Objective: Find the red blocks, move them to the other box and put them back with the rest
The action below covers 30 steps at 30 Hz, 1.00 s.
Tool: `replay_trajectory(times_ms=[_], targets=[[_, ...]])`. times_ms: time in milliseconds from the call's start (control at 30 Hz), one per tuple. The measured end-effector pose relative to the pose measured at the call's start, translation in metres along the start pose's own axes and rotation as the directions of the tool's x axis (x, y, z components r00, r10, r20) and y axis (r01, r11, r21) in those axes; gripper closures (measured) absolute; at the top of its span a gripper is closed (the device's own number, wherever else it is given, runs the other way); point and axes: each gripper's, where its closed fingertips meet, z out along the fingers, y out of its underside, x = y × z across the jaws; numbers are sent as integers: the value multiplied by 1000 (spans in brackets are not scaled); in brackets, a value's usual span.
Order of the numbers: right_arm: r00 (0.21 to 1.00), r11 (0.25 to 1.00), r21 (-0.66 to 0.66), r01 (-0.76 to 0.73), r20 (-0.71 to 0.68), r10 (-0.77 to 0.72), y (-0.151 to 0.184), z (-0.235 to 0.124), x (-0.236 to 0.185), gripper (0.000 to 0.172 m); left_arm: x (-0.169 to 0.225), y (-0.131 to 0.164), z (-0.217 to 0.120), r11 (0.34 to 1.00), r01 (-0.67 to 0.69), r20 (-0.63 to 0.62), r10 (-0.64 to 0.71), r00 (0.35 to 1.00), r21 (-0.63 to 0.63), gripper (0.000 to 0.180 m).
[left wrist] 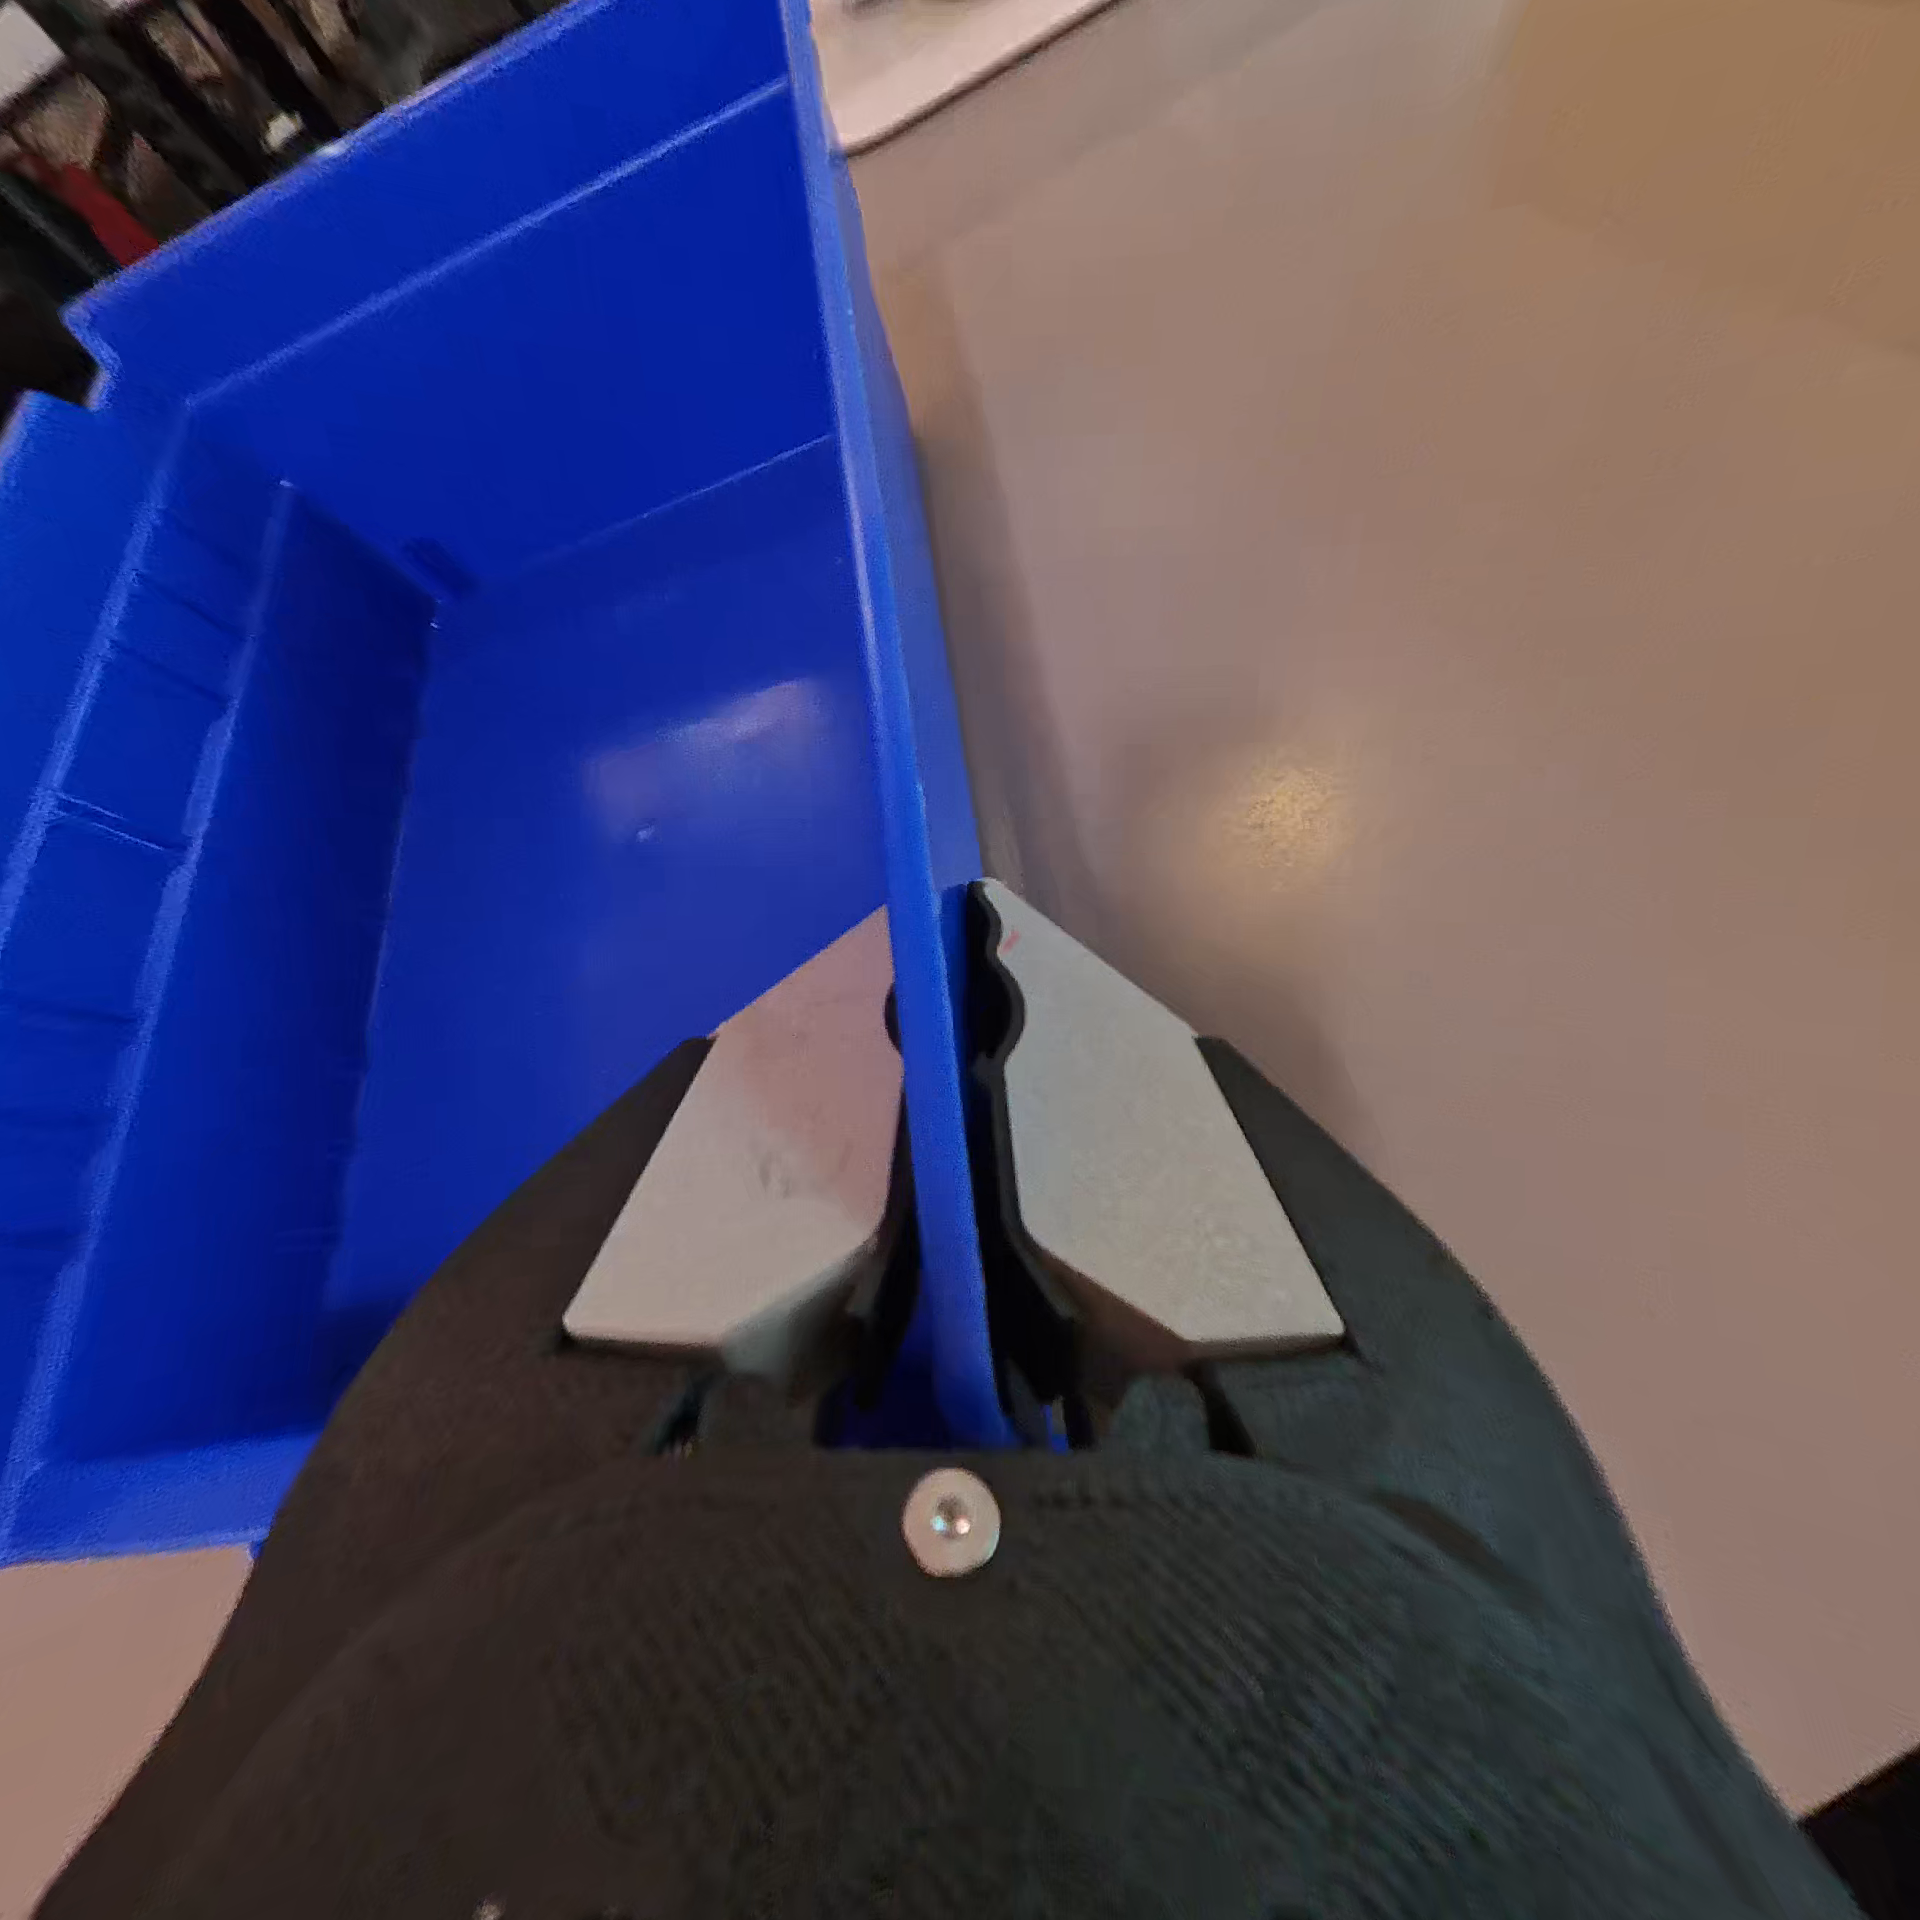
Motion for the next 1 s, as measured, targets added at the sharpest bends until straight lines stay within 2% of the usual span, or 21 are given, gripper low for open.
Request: replay_trajectory(times_ms=[133, 267, 433, 600, 700, 733, 833, 900, 933, 1000], targets=[[999, 1000, 4, 11, 51, -11, -7, 1, -32, 152, -26, -20, -28, 985, 75, 31, -81, 996, 158, 179], [996, 999, 18, 32, 89, -33, -23, 11, -82, 151, -57, -52, -88, 948, 83, 96, -118, 988, 308, 180], [976, 996, 40, 82, 197, -88, -50, 27, -171, 150, -72, -78, -160, 929, 42, 164, -109, 980, 369, 179], [931, 990, 97, 104, 341, -131, -94, 58, -284, 139, -68, -94, -185, 911, 5, 201, -96, 975, 413, 179], [897, 986, 109, 122, 414, -157, -116, 56, -323, 140, -68, -96, -189, 908, -13, 236, -94, 967, 418, 179], [894, 980, 162, 119, 411, -177, -127, 45, -323, 148, -67, -96, -189, 909, -23, 240, -86, 967, 416, 179], [914, 933, 331, 139, 319, -249, -155, 5, -289, 147, -55, -105, -184, 907, -37, 214, -59, 975, 419, 179], [919, 912, 387, 139, 292, -264, -161, -23, -254, 151, -37, -119, -178, 899, -43, 163, -32, 986, 435, 179], [923, 909, 397, 128, 288, -256, -160, -36, -234, 159, -25, -128, -174, 894, -49, 130, -11, 991, 446, 179], [940, 906, 414, 84, 270, -210, -157, -62, -187, 162, 8, -152, -164, 882, -66, 50, 48, 998, 467, 180]])
